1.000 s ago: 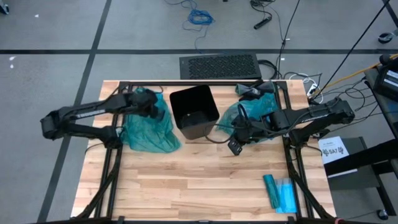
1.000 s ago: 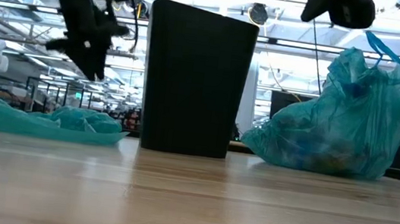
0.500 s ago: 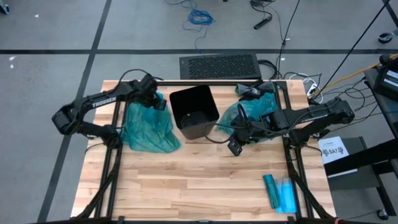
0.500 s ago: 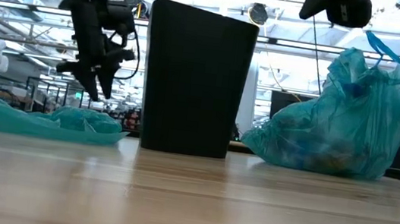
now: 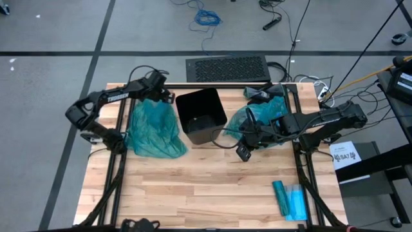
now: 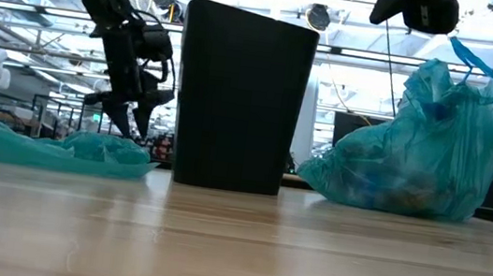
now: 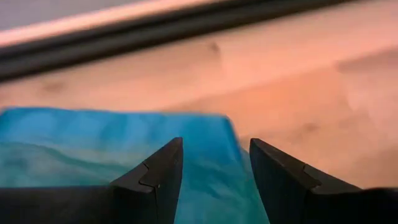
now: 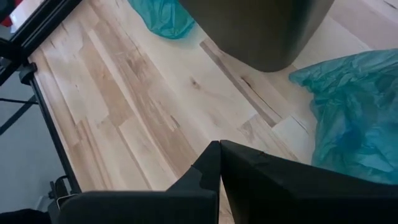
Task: Place trash/remove bag and relplace
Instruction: Insert the new trash bag into the trash bin
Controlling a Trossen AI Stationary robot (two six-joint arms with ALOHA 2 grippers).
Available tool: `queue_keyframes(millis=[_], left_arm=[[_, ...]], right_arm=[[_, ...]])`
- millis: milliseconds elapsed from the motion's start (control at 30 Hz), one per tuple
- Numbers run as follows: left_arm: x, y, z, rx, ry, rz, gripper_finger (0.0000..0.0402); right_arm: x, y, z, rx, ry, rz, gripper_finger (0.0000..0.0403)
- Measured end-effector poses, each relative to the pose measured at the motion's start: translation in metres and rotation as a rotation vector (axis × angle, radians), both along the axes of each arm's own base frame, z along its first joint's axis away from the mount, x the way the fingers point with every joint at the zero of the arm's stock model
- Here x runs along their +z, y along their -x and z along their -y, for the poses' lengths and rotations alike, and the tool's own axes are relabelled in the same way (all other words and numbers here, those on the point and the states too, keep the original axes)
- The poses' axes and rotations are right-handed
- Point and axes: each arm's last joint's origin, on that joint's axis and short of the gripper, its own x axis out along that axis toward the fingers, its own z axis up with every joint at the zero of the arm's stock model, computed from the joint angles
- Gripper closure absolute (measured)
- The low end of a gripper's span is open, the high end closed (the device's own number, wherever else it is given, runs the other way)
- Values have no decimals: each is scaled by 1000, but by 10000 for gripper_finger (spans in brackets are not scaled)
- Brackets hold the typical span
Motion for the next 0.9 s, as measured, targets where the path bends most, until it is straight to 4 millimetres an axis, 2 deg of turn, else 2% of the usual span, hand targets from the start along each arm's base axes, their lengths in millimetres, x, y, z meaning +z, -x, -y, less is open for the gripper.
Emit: queue_keyframes(millis=[233,500,633,733,900], left_arm=[[-7,7,-23,104,-23,-77,219],[-51,4,-29,91,150,-151,219],[-66,0,-31,78,231,-113,222],[-71,-4,-29,55,269,-102,255],[-68,-15,-18,-39,297,-80,381]], right_arm=[[0,0,0,-14,-12,5,403],[0,0,0,-23,-18,6,403],[0,0,0,-33,-25,7,403],[0,0,0,-46,-31,8,403],[0,-1,1,-60,-14,14,403]])
